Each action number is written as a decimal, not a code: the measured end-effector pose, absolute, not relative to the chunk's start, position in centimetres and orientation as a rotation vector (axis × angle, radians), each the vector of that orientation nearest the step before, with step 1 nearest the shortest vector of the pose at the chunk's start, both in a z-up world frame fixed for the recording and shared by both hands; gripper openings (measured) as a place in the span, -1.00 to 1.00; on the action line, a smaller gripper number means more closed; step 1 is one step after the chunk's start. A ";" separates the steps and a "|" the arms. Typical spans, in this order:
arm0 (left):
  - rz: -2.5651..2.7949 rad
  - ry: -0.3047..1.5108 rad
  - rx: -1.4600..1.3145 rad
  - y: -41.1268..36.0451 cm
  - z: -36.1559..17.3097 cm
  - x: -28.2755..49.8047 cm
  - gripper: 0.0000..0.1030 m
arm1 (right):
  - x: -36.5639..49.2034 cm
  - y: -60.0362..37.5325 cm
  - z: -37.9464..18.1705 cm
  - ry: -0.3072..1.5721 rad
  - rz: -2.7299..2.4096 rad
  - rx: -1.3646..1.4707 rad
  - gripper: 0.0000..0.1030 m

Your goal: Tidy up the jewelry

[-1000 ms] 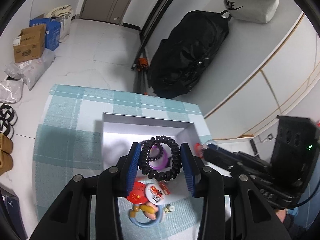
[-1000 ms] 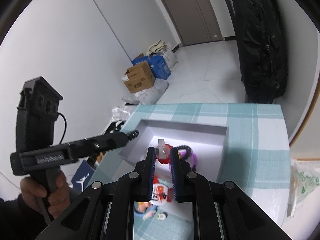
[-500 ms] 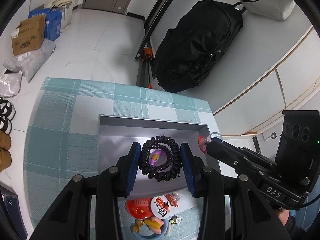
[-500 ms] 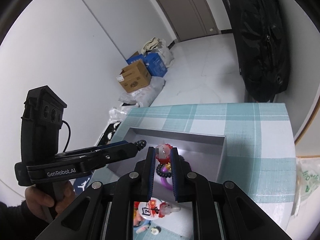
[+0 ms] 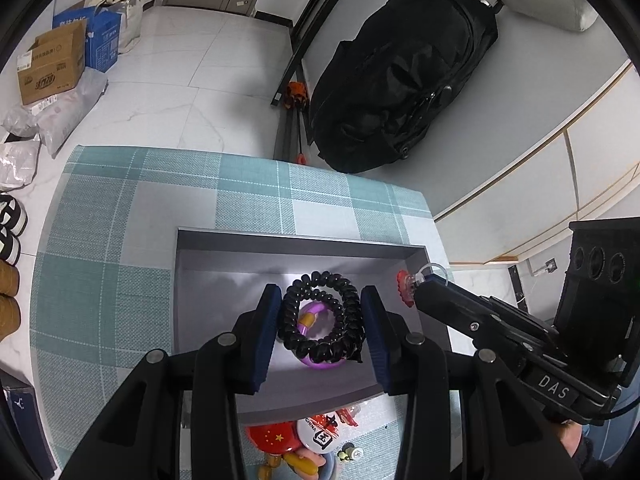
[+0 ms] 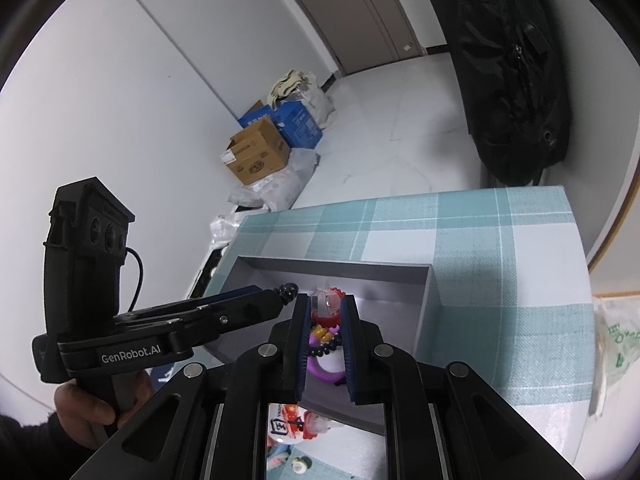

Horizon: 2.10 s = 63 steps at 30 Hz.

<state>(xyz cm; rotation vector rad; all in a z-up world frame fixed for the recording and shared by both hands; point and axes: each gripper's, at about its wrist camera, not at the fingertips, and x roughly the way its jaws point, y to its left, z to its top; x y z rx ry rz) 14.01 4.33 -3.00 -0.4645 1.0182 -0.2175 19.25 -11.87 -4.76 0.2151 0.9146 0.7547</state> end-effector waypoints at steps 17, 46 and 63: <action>-0.262 0.965 -0.656 7.0 -2.3 12.6 0.22 | 17.8 -14.3 -2.7 0.825 0.721 0.241 0.18; -0.247 1.000 -0.391 3.7 -3.4 4.1 0.47 | 12.0 -14.7 -2.8 0.772 0.657 0.088 0.81; -0.128 1.115 -0.217 0.3 -7.1 4.1 0.47 | 10.7 -16.1 -3.0 0.783 0.645 0.097 0.82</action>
